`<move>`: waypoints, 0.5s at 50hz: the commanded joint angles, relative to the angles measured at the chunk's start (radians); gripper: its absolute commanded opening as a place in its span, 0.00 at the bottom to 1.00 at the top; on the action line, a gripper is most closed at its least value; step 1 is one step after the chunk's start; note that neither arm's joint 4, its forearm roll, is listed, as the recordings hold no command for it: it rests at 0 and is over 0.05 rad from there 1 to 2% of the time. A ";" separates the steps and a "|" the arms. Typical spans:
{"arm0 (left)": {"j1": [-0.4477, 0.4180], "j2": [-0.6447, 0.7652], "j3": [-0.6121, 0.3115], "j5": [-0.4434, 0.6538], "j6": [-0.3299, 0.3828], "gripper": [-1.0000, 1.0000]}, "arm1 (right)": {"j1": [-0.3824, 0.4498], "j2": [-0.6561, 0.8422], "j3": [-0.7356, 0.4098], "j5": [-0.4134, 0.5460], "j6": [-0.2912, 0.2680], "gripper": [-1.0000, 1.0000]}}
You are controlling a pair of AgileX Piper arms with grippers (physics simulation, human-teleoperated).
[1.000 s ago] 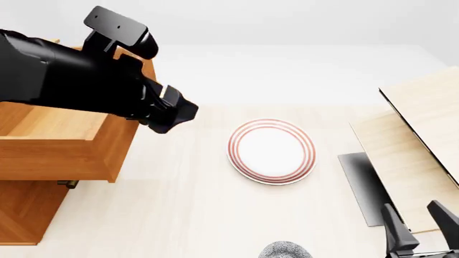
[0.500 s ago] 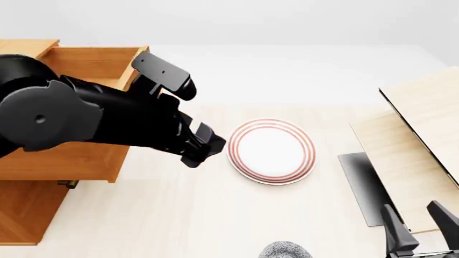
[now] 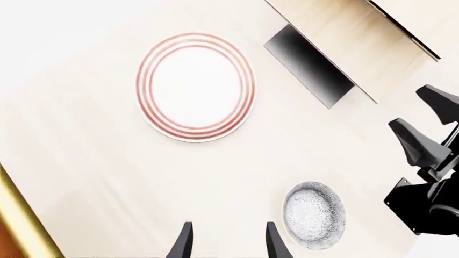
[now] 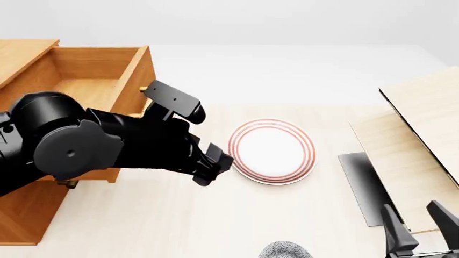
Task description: Open the top drawer of the cabinet and put the bowl in it.
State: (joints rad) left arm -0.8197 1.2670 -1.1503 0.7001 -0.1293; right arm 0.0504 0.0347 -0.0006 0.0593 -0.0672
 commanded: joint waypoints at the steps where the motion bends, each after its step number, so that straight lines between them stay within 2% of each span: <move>1: -0.013 0.013 0.066 -0.060 -0.036 1.00 | 0.000 -0.002 0.000 0.001 -0.001 1.00; 5: -0.018 0.023 0.077 -0.073 -0.037 1.00 | 0.000 -0.002 0.000 0.003 -0.001 1.00; 6: 0.037 -0.024 0.127 -0.066 0.015 1.00 | 0.000 -0.003 0.000 0.003 -0.001 1.00; 8: -0.022 0.036 0.091 -0.090 -0.038 1.00 | 0.000 -0.004 0.000 0.004 -0.001 1.00; 10: -0.002 0.020 0.116 -0.093 -0.020 1.00 | 0.001 -0.004 0.000 0.005 -0.002 1.00; 25: -0.053 0.091 0.118 -0.148 -0.063 1.00 | 0.002 -0.003 0.000 0.005 -0.003 1.00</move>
State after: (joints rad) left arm -0.8495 1.3210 -1.0455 0.5889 -0.1733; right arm 0.0517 0.0320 -0.0006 0.0646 -0.0693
